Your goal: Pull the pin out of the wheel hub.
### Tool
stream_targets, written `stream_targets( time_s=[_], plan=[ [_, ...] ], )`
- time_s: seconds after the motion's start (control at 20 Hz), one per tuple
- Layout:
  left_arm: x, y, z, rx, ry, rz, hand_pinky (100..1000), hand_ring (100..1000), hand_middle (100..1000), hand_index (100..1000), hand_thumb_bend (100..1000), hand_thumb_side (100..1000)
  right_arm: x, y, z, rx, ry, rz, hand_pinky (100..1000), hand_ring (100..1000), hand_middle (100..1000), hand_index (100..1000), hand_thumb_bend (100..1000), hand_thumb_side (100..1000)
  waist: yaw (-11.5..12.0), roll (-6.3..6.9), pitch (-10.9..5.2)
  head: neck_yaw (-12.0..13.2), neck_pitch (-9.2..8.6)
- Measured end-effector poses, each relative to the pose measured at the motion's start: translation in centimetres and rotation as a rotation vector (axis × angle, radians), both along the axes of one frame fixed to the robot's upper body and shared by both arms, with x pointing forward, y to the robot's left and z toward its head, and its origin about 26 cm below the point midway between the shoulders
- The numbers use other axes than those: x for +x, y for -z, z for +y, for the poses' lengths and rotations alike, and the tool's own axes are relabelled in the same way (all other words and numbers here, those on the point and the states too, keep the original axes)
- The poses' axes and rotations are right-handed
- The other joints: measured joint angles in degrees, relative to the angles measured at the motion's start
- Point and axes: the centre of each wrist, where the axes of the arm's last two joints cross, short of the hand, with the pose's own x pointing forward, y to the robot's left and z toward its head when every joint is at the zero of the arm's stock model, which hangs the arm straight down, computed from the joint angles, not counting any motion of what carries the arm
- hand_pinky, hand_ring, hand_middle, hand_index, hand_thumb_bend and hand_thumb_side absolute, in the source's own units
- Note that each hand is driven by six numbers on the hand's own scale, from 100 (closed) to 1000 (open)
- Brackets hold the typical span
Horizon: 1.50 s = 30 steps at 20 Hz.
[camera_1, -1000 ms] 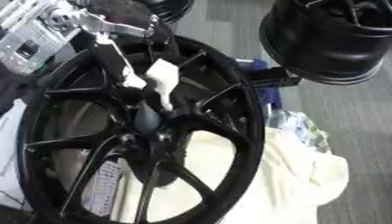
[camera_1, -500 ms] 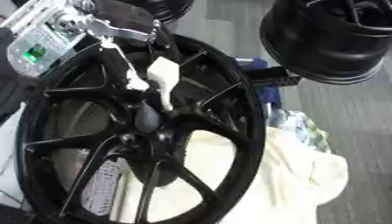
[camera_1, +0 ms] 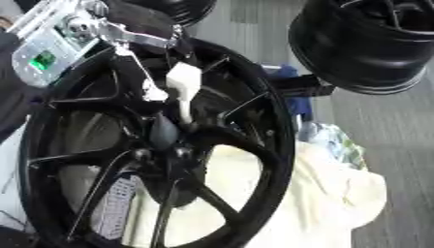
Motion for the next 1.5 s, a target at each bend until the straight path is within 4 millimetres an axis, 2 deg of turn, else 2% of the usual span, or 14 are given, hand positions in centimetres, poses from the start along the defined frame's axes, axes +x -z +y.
stream_targets(
  time_s=[0.15, 0.6, 0.8, 1.0, 1.1, 1.25, 1.35, 1.5],
  plan=[
    [-0.1, 0.0, -0.1, -0.006, 0.003, 0.017, 800, 615, 434, 631, 100, 228, 0.0, 0.0, -0.1, 0.003, 0.004, 0.001, 835, 632, 807, 901, 100, 510, 0.1, 0.0, 0.0, 0.0, 0.0],
    [-0.6, -0.6, -0.2, -0.055, 0.0, 0.082, 755, 572, 355, 537, 100, 246, -0.1, 0.3, -0.4, 0.007, 0.012, 0.009, 835, 632, 805, 901, 100, 506, 0.1, -0.01, -0.11, 0.0, 0.02],
    [-1.4, -2.1, -0.1, -0.12, 0.005, 0.092, 757, 561, 333, 516, 100, 248, -0.1, 0.4, -0.4, 0.008, 0.013, 0.013, 835, 633, 805, 900, 100, 502, 0.3, 0.0, -0.62, -0.2, 0.22],
    [-2.7, -5.2, 0.8, -0.21, 0.012, 0.084, 758, 556, 321, 508, 100, 245, -0.2, 0.7, -0.5, 0.005, 0.017, 0.023, 836, 634, 804, 900, 100, 498, 0.7, 0.09, -1.22, -0.5, 0.3],
    [-3.4, -6.9, 2.0, -0.264, 0.001, 0.074, 758, 557, 323, 510, 100, 244, -0.3, 0.7, -0.6, 0.002, 0.02, 0.029, 836, 635, 804, 899, 100, 494, 1.1, 0.21, -1.44, -0.7, 0.34],
    [-4.3, -9.2, 4.7, -0.348, -0.053, 0.041, 761, 561, 326, 516, 100, 244, -0.5, 0.9, -0.8, -0.004, 0.028, 0.04, 836, 635, 803, 899, 100, 492, 1.5, 0.46, -1.76, -1.2, 0.45],
    [-4.7, -10.3, 7.5, -0.413, -0.124, 0.009, 770, 572, 333, 524, 100, 245, -0.7, 0.8, -1.1, -0.009, 0.037, 0.044, 836, 636, 803, 899, 100, 488, 1.9, 0.6, -1.89, -1.7, 0.7],
    [-5.0, -10.9, 12.7, -0.513, -0.283, -0.05, 774, 572, 333, 529, 100, 248, -1.3, 0.6, -1.6, -0.025, 0.058, 0.052, 836, 636, 803, 899, 100, 485, 2.5, 0.87, -2.01, -2.3, 0.78]
  ],
)
